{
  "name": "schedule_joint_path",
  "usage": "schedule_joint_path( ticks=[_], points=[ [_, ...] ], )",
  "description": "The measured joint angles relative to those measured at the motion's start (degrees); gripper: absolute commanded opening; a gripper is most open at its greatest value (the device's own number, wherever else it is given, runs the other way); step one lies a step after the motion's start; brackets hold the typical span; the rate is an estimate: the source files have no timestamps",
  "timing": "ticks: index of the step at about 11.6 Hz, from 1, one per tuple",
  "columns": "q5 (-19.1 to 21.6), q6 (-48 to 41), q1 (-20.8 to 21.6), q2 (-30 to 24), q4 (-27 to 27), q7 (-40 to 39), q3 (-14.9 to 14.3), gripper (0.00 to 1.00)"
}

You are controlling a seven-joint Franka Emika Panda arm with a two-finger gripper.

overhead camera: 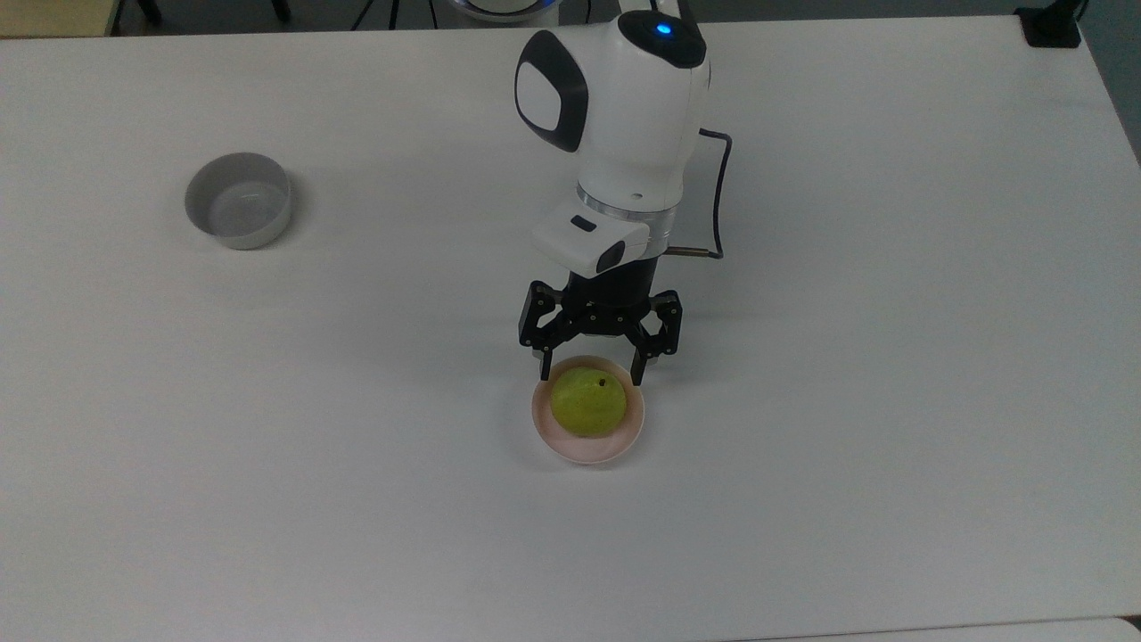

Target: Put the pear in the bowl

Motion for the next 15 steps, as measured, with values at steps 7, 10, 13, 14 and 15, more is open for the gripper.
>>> schedule_joint_path(
  ticks=[7,10,13,14,15],
  points=[
    [8.19,-16.12,-0.02,-6.01,3.55,-2.28,0.04,1.0],
    [18.17,-30.42,-1.72,-12.7,4.06,-14.71,-0.37,1.0],
    [23.69,-42.65,-6.34,-18.76,4.08,-23.36,-0.64,1.0],
    [23.81,-45.23,-7.18,-19.79,4.06,-24.41,-0.65,1.0],
    [23.81,-47.14,-7.69,-20.55,4.05,-24.99,-0.65,1.0]
  ],
)
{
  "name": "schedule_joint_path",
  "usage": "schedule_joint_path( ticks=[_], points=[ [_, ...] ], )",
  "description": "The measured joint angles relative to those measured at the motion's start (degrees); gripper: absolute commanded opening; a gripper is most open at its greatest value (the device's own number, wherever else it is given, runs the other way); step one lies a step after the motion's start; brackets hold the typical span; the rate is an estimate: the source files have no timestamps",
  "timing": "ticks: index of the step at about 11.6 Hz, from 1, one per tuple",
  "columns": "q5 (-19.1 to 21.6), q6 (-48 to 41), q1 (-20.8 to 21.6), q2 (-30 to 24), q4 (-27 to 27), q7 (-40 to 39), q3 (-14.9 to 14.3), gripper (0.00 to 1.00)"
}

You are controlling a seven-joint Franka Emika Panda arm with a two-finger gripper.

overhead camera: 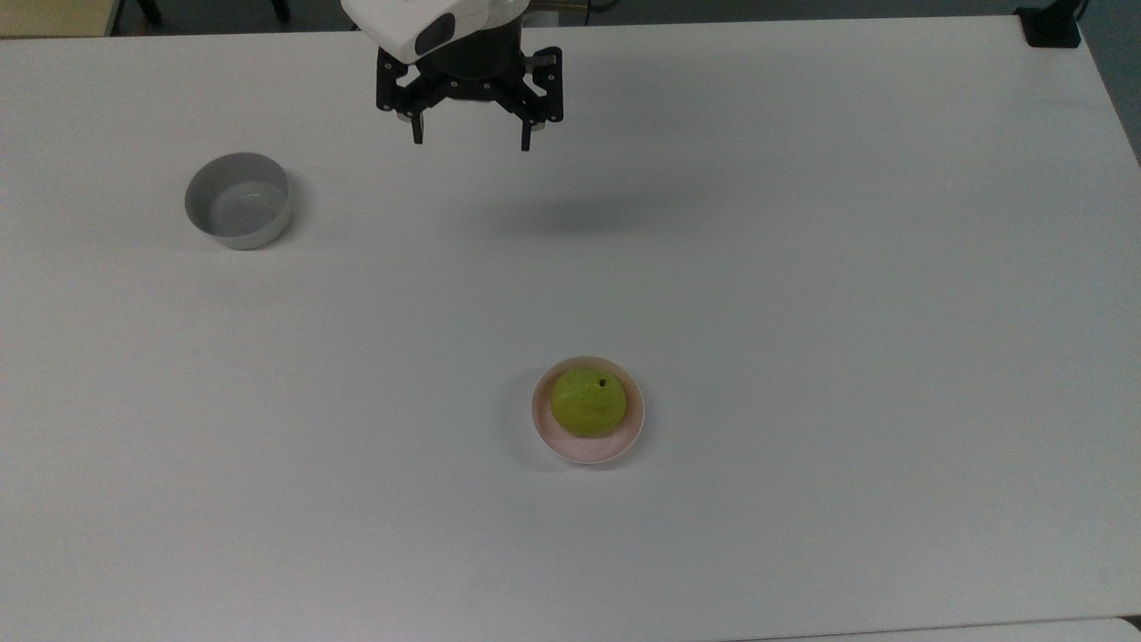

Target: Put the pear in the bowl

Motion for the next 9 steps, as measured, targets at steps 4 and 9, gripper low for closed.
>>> schedule_joint_path(
  ticks=[4,9],
  points=[
    [0.0,-2.05,-1.03,-1.04,-0.03,-0.06,-0.01,1.0],
    [0.0,-2.05,-1.47,-1.05,-0.07,-0.05,-0.01,1.0]
  ],
)
